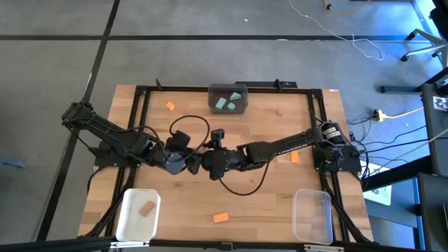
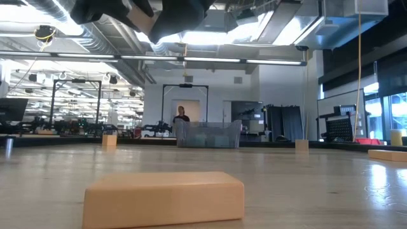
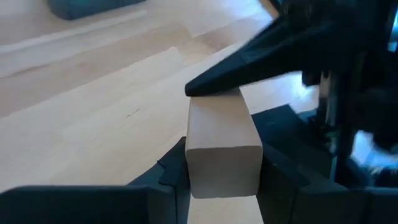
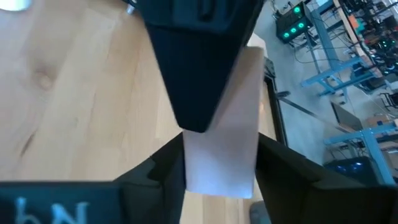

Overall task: Sort & place blocks by color
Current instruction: Put the bottom brown block into the white bin

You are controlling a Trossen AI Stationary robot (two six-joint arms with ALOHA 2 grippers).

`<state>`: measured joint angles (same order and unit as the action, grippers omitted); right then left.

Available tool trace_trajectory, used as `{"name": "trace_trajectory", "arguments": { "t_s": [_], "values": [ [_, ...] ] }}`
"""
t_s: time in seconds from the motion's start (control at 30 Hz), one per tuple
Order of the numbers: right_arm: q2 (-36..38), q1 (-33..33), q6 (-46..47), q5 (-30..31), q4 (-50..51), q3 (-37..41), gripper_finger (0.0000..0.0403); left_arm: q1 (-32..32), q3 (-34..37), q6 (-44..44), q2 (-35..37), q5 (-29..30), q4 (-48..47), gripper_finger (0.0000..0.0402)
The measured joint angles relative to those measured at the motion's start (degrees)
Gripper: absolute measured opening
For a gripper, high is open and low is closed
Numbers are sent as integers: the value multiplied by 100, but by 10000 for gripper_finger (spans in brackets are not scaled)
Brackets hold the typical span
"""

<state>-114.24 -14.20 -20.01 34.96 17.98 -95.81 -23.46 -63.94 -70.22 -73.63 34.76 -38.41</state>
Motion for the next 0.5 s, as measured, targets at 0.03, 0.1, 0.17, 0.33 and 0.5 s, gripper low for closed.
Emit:
{"name": "trace_trajectory", "arguments": {
  "t_s": [0.03,0.1,0.17,0.33,0.5],
  "values": [
    [0,-4,0,-7,-7,0,176,-2,0,-4,0,-31,-34,122],
    [0,-6,-2,21,-9,-2,181,0,0,-15,0,-69,-95,122],
    [0,-6,2,18,-6,-2,178,0,0,-15,0,-79,-168,122],
    [0,-24,26,-46,28,-13,159,3,4,-59,125,-103,-546,122],
    [3,-68,36,-31,20,-21,155,0,4,-76,390,-7,-744,122]
  ]
}}
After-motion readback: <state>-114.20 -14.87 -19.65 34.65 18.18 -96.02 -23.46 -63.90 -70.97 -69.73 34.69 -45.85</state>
